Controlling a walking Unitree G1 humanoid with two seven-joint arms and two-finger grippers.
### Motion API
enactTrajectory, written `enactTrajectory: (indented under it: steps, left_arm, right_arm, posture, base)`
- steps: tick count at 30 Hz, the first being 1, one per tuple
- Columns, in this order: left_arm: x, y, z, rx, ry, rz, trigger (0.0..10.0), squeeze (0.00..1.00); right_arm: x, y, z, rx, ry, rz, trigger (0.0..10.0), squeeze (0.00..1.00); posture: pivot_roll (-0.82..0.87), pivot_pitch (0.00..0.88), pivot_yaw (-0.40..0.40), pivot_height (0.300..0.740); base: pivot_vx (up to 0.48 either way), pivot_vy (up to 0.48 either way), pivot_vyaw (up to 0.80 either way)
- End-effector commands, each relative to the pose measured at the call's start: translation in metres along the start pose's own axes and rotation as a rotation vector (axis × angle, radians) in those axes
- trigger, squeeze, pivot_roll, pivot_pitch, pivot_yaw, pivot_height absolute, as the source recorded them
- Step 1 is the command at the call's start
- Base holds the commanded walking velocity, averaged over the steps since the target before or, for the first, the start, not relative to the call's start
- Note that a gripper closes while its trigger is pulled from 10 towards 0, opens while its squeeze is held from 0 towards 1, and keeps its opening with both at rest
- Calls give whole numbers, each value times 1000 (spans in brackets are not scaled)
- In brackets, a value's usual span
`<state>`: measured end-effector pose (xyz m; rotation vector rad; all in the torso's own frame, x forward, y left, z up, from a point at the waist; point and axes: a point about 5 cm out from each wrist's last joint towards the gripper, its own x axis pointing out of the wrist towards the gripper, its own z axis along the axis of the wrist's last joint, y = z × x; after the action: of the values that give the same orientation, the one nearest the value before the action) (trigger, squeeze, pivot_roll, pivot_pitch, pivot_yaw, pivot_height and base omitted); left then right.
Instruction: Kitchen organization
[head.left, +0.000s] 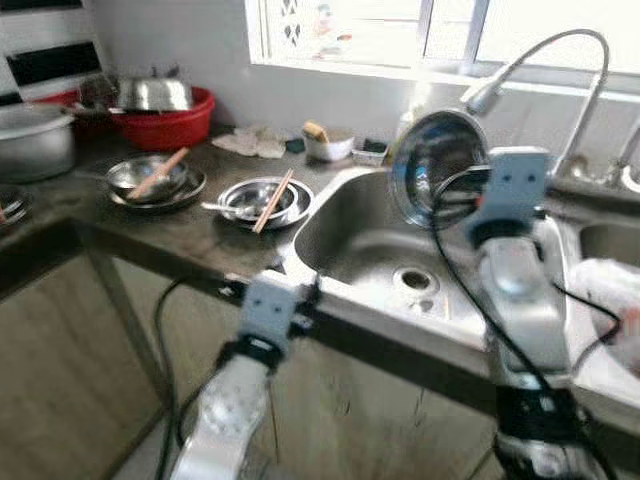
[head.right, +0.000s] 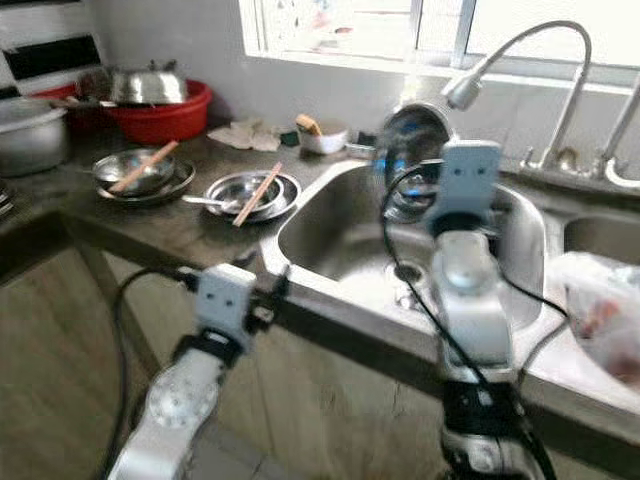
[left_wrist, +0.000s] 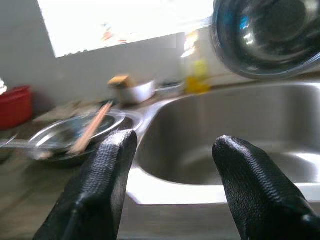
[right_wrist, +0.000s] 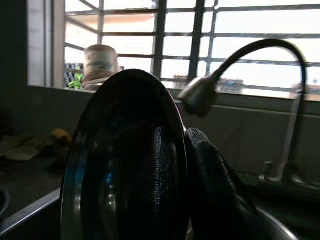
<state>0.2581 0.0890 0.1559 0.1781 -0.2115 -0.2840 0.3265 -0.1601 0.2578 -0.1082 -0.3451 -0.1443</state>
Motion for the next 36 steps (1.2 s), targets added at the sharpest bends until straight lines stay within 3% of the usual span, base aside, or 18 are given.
enactTrajectory:
  steps: [1, 19, 20, 23, 28, 36]
  left_arm:
    - [2, -7, 3, -14, -5, -19, 10000, 0]
    - [-1, -7, 2, -14, 5, -2, 10000, 0]
    - [-2, -7, 2, -15, 8, -5, 10000, 0]
    - [-3, -8, 3, -16, 8, -8, 10000, 0]
    - [-7, -9, 4, -19, 8, -10, 10000, 0]
    - [-16, -17, 5, -37, 24, -22, 10000, 0]
  right_arm:
    - [2, -12, -2, -10, 22, -39, 10000, 0]
    - [9, -19, -36, -23, 226, -22, 10000, 0]
    - [12, -18, -50, -36, 324, 24, 10000, 0]
    - [16, -19, -63, -39, 420, 44, 10000, 0]
    - [19, -21, -68, -47, 471, 47, 10000, 0]
    - [22, -29, -99, -67, 652, 65, 10000, 0]
  posture:
    - [68, 0, -39, 740]
    - [74, 0, -51, 740]
    - [72, 0, -53, 740]
    - [78, 0, -58, 740]
    - [80, 16, -65, 740]
    - [95, 66, -70, 740]
  base:
    - [0, 0, -800]
    - [0, 0, -253]
    - [0, 0, 0]
    - [0, 0, 0]
    - [0, 0, 0]
    - [0, 0, 0]
